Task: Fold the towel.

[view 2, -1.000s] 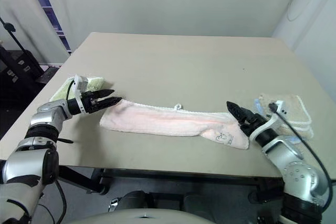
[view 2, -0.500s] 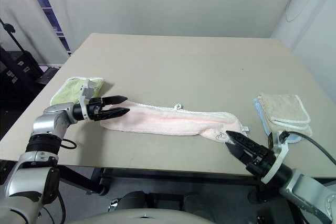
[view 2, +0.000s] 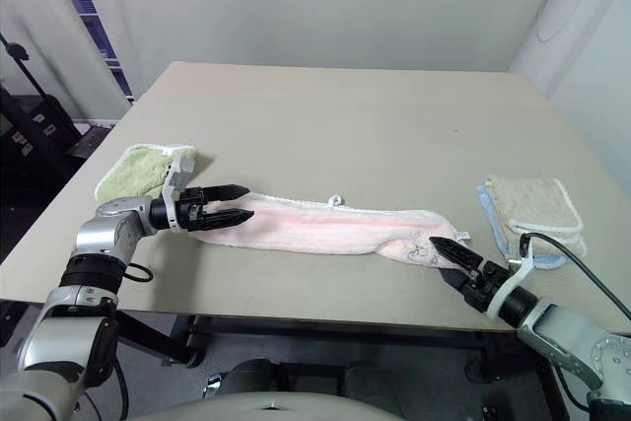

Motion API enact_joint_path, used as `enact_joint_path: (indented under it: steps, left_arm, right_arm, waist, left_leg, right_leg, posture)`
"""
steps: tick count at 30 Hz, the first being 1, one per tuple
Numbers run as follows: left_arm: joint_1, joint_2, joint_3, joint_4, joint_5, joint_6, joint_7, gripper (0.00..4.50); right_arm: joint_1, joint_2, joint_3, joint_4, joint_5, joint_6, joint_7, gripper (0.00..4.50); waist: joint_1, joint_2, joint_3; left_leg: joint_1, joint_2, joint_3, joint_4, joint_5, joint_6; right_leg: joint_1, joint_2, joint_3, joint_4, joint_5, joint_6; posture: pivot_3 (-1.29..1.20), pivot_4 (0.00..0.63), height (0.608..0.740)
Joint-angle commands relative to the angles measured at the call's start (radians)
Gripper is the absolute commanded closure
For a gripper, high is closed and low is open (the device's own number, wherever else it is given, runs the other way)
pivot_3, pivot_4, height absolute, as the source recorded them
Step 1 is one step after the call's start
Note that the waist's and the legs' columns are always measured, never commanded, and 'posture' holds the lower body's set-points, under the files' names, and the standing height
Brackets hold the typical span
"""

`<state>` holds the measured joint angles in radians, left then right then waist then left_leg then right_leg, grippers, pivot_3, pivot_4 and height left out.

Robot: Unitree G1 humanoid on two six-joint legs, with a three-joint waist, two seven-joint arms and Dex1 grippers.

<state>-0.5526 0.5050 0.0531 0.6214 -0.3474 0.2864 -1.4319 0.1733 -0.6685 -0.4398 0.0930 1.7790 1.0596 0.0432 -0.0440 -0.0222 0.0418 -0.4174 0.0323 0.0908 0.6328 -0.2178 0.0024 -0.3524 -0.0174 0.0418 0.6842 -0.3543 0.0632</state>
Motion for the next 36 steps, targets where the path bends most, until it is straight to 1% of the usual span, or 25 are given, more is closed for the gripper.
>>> enact_joint_path:
  steps: [1,4,5,6,7,9,10,11,12,15,16,17,18,23,27,29,33,36]
  left_arm:
    - [-0.002,0.017,0.010,-0.017,-0.010,-0.010,-0.001,0.00]
    - [0.008,0.024,0.012,-0.024,-0.011,-0.013,-0.002,0.00]
    - [0.010,0.026,0.012,-0.023,-0.009,-0.014,0.002,0.00]
    - [0.012,0.028,0.013,-0.023,-0.009,-0.016,0.005,0.00]
    - [0.013,0.029,0.014,-0.023,-0.009,-0.016,0.007,0.00]
    - [0.013,0.032,0.015,-0.021,-0.008,-0.021,0.012,0.00]
    - [0.013,0.034,0.015,-0.019,-0.007,-0.022,0.014,0.00]
    - [0.014,0.034,0.015,-0.017,-0.008,-0.024,0.015,0.00]
    - [0.014,0.035,0.015,-0.016,-0.008,-0.025,0.017,0.00]
    - [0.015,0.037,0.013,-0.016,-0.008,-0.029,0.022,0.00]
    - [0.014,0.038,0.012,-0.014,-0.006,-0.031,0.023,0.00]
    - [0.013,0.038,0.011,-0.012,-0.005,-0.033,0.024,0.00]
    - [0.012,0.038,0.011,-0.011,-0.005,-0.034,0.025,0.00]
    - [0.003,0.046,0.012,-0.008,-0.009,-0.026,0.016,0.00]
    - [-0.002,0.074,0.034,-0.045,-0.061,0.049,-0.029,0.00]
    - [-0.001,0.087,0.036,-0.065,-0.076,0.076,-0.038,0.00]
    - [0.001,0.095,0.038,-0.091,-0.092,0.097,-0.036,0.00]
    - [-0.006,0.093,0.040,-0.118,-0.117,0.134,-0.032,0.00]
  right_arm:
    - [-0.030,0.004,-0.051,0.062,-0.073,-0.059,-0.048,0.03]
    - [-0.050,0.013,-0.061,0.062,-0.098,-0.061,-0.041,0.03]
    - [-0.056,0.018,-0.064,0.065,-0.106,-0.065,-0.045,0.03]
    - [-0.064,0.026,-0.068,0.075,-0.112,-0.073,-0.057,0.40]
    - [-0.070,0.032,-0.072,0.082,-0.119,-0.077,-0.065,0.59]
    - [-0.072,0.037,-0.077,0.084,-0.131,-0.071,-0.064,1.27]
    - [-0.072,0.043,-0.083,0.083,-0.132,-0.069,-0.065,1.58]
    - [-0.072,0.047,-0.088,0.083,-0.134,-0.066,-0.066,2.04]
    - [-0.074,0.057,-0.097,0.082,-0.134,-0.072,-0.070,2.32]
    - [-0.081,0.080,-0.123,0.090,-0.115,-0.072,-0.088,3.53]
    - [-0.077,0.080,-0.123,0.079,-0.120,-0.064,-0.077,3.81]
    - [-0.074,0.081,-0.124,0.070,-0.124,-0.059,-0.070,4.23]
    - [-0.071,0.082,-0.125,0.063,-0.127,-0.055,-0.065,4.47]
    - [-0.053,0.094,-0.162,0.052,-0.108,-0.058,-0.057,4.47]
    - [0.025,0.082,-0.196,-0.061,-0.105,-0.040,0.053,4.47]
    - [0.038,0.082,-0.214,-0.093,-0.112,-0.061,0.076,4.47]
    - [0.067,0.047,-0.229,-0.181,-0.122,-0.049,0.138,4.47]
    - [0.081,0.015,-0.227,-0.246,-0.139,-0.045,0.181,4.47]
  waist:
    - [0.000,0.000,0.000]
    - [0.000,-0.001,0.000]
    - [0.000,-0.001,-0.001]
    - [0.000,-0.001,0.000]
    - [0.000,-0.001,0.000]
    - [0.000,0.000,-0.001]
    - [0.000,0.000,-0.001]
    - [0.001,0.001,-0.001]
    - [0.000,0.001,-0.001]
    - [0.000,0.001,-0.001]
    - [-0.001,0.000,-0.002]
    - [-0.001,0.000,-0.002]
    - [-0.001,-0.001,-0.002]
    - [0.001,0.000,-0.002]
    - [0.005,0.002,-0.002]
    - [0.001,0.004,-0.002]
    - [-0.001,0.011,-0.002]
    - [0.001,0.012,-0.002]
  left_leg:
    - [0.000,0.000,0.000,0.000,0.000,0.001]
    - [0.000,-0.001,0.002,0.000,0.001,0.002]
    - [0.001,-0.001,0.005,-0.001,0.001,0.002]
    - [0.001,-0.001,0.007,-0.001,0.001,0.003]
    - [0.001,-0.001,0.009,-0.001,0.001,0.003]
    - [0.001,-0.001,0.011,-0.002,0.000,0.004]
    - [0.001,-0.001,0.013,-0.004,0.000,0.004]
    - [0.000,-0.001,0.014,-0.006,0.000,0.004]
    - [-0.001,-0.001,0.014,-0.006,0.000,0.004]
    - [-0.005,-0.001,0.015,-0.006,0.000,0.006]
    - [-0.006,-0.001,0.015,-0.006,0.000,0.006]
    - [-0.007,-0.001,0.015,-0.006,-0.001,0.007]
    - [-0.008,-0.001,0.015,-0.006,-0.001,0.007]
    - [-0.008,0.000,0.015,-0.006,-0.001,0.007]
    - [-0.009,-0.001,0.015,-0.007,-0.001,0.007]
    - [-0.010,-0.001,0.015,-0.009,-0.001,0.007]
    - [-0.010,-0.001,0.015,-0.010,-0.001,0.008]
    - [-0.010,0.000,0.015,-0.010,0.000,0.010]
  right_leg:
    - [0.000,0.000,0.000,-0.001,0.001,-0.001]
    - [0.000,-0.004,0.000,-0.004,0.002,-0.003]
    - [0.000,-0.008,-0.001,-0.004,0.003,-0.003]
    - [0.000,-0.010,-0.002,-0.005,0.004,-0.004]
    - [-0.001,-0.013,-0.002,-0.005,0.005,-0.004]
    - [-0.003,-0.017,-0.005,-0.009,0.008,-0.005]
    - [-0.003,-0.019,-0.008,-0.012,0.009,-0.004]
    - [-0.003,-0.024,-0.014,-0.016,0.011,-0.003]
    - [-0.003,-0.028,-0.019,-0.018,0.012,-0.002]
    - [-0.005,-0.030,-0.024,-0.021,0.013,-0.002]
    - [-0.005,-0.030,-0.024,-0.021,0.013,-0.002]
    - [-0.006,-0.030,-0.025,-0.022,0.013,-0.002]
    - [-0.006,-0.030,-0.025,-0.022,0.013,-0.002]
    - [-0.007,-0.031,-0.026,-0.022,0.013,-0.002]
    - [-0.008,-0.032,-0.027,-0.023,0.013,-0.002]
    - [-0.009,-0.032,-0.027,-0.023,0.013,-0.002]
    - [-0.008,-0.032,-0.027,-0.023,0.013,-0.001]
    - [-0.008,-0.031,-0.027,-0.022,0.013,-0.001]
  posture:
    - [0.00,0.000,0.740]
    - [0.00,0.000,0.740]
    - [0.00,0.000,0.740]
    - [0.00,0.000,0.740]
    - [0.00,0.000,0.740]
    - [0.00,0.000,0.740]
    - [0.00,0.000,0.740]
    - [0.00,0.000,0.740]
    - [0.00,0.000,0.740]
    - [0.00,0.000,0.740]
    - [0.00,0.000,0.740]
    - [0.00,0.000,0.740]
    - [0.00,0.000,0.740]
    - [0.00,0.000,0.740]
    - [0.00,0.000,0.740]
    - [0.00,0.000,0.740]
    - [0.00,0.000,0.740]
    - [0.00,0.000,0.740]
